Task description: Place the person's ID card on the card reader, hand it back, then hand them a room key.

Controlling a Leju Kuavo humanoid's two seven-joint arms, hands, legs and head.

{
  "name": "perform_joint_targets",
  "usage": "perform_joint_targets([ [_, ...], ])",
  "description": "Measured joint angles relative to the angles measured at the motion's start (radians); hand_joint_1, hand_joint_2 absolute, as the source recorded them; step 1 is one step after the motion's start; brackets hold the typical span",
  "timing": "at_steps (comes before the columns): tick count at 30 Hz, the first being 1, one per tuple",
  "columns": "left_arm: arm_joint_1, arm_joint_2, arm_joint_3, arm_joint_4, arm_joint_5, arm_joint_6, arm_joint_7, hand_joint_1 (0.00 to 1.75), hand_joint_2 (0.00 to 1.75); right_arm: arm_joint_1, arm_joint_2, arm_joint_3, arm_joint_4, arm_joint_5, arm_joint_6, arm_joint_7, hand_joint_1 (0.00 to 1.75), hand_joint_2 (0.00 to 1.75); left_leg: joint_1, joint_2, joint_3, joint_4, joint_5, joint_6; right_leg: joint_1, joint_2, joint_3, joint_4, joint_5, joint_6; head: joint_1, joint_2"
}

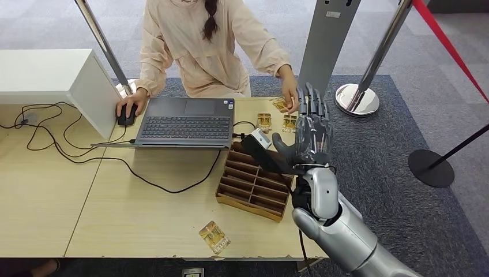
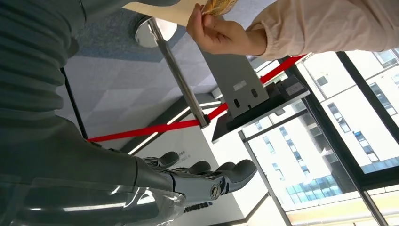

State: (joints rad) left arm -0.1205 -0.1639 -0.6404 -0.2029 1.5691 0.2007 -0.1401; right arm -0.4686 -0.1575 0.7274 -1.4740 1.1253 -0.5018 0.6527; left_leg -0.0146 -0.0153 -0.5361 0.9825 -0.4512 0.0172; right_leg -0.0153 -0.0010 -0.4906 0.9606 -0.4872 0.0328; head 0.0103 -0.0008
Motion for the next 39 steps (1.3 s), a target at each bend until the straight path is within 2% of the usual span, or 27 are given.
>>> perform_joint_targets([
  [4, 0.001, 0.001, 0.000, 0.000, 0.003, -0.015, 0.003, 0.00, 0.00, 0.060, -0.008, -0.008, -0.022, -0.033, -0.094, -0.011, 0.00, 1.75, 0.000, 0.000, 0.000, 0.000, 0.000, 0.000, 0.000, 0.000, 0.000, 0.000, 0.000, 0.000, 0.000, 0.000],
  [7, 0.001, 0.001, 0.002, 0.000, 0.003, -0.024, -0.034, 0.00, 0.00, 0.113, -0.026, -0.028, -0.051, -0.080, -0.156, -0.041, 0.00, 1.75, 0.000, 0.000, 0.000, 0.000, 0.000, 0.000, 0.000, 0.000, -0.001, 0.000, 0.000, 0.000, 0.000, 0.000],
  [10, 0.003, 0.000, 0.005, 0.000, 0.003, -0.032, -0.089, 0.00, 0.00, 0.192, -0.035, -0.072, -0.097, -0.151, -0.188, -0.145, 0.00, 1.75, 0.000, 0.000, 0.000, 0.000, -0.001, 0.001, 0.000, 0.000, 0.000, -0.001, 0.000, 0.000, 0.000, 0.000],
  [13, 0.003, 0.000, 0.008, 0.000, 0.003, -0.036, -0.108, 0.00, 0.00, 0.267, -0.036, -0.136, -0.152, -0.240, -0.194, -0.273, 0.00, 1.75, 0.000, -0.001, -0.001, 0.001, -0.001, 0.001, 0.000, 0.000, -0.001, -0.001, 0.000, 0.000, 0.000, 0.000],
  [18, 0.005, -0.002, 0.022, 0.000, 0.003, -0.055, -0.127, 0.00, 0.00, 0.364, -0.040, -0.211, -0.256, -0.483, -0.197, -0.428, 0.00, 1.75, 0.000, -0.001, -0.001, 0.000, -0.001, 0.001, 0.000, 0.000, -0.001, -0.001, 0.000, 0.000, 0.000, 0.000],
  [23, 0.006, -0.005, 0.041, 0.000, 0.003, -0.071, -0.136, 0.00, 0.00, 0.427, -0.047, -0.246, -0.330, -0.643, -0.197, -0.506, 0.00, 1.75, 0.000, 0.000, -0.001, 0.000, -0.001, 0.001, 0.000, 0.000, -0.001, -0.001, 0.000, 0.000, 0.000, 0.000],
  [27, 0.007, -0.007, 0.053, 0.000, 0.003, -0.086, -0.135, 0.00, 0.00, 0.465, -0.050, -0.271, -0.345, -0.719, -0.197, -0.538, 0.00, 1.75, 0.000, 0.000, -0.001, 0.000, -0.001, 0.001, 0.000, 0.000, -0.001, -0.001, 0.000, 0.000, 0.000, 0.000],
  [35, 0.007, -0.008, 0.062, 0.000, -0.013, -0.116, -0.101, 0.00, 0.00, 0.494, -0.062, -0.290, -0.324, -0.913, -0.197, -0.612, 0.00, 1.75, 0.000, 0.000, -0.001, 0.000, -0.001, 0.001, 0.000, 0.000, -0.001, -0.001, 0.000, 0.000, 0.000, 0.000],
  [39, 0.001, -0.012, 0.052, 0.000, -0.095, -0.101, -0.075, 0.00, 0.00, 0.493, -0.061, -0.285, -0.278, -1.000, -0.196, -0.664, 0.00, 1.75, 0.000, 0.000, -0.001, 0.000, -0.001, 0.001, 0.000, 0.000, -0.001, -0.001, 0.000, 0.000, 0.000, 0.000],
])
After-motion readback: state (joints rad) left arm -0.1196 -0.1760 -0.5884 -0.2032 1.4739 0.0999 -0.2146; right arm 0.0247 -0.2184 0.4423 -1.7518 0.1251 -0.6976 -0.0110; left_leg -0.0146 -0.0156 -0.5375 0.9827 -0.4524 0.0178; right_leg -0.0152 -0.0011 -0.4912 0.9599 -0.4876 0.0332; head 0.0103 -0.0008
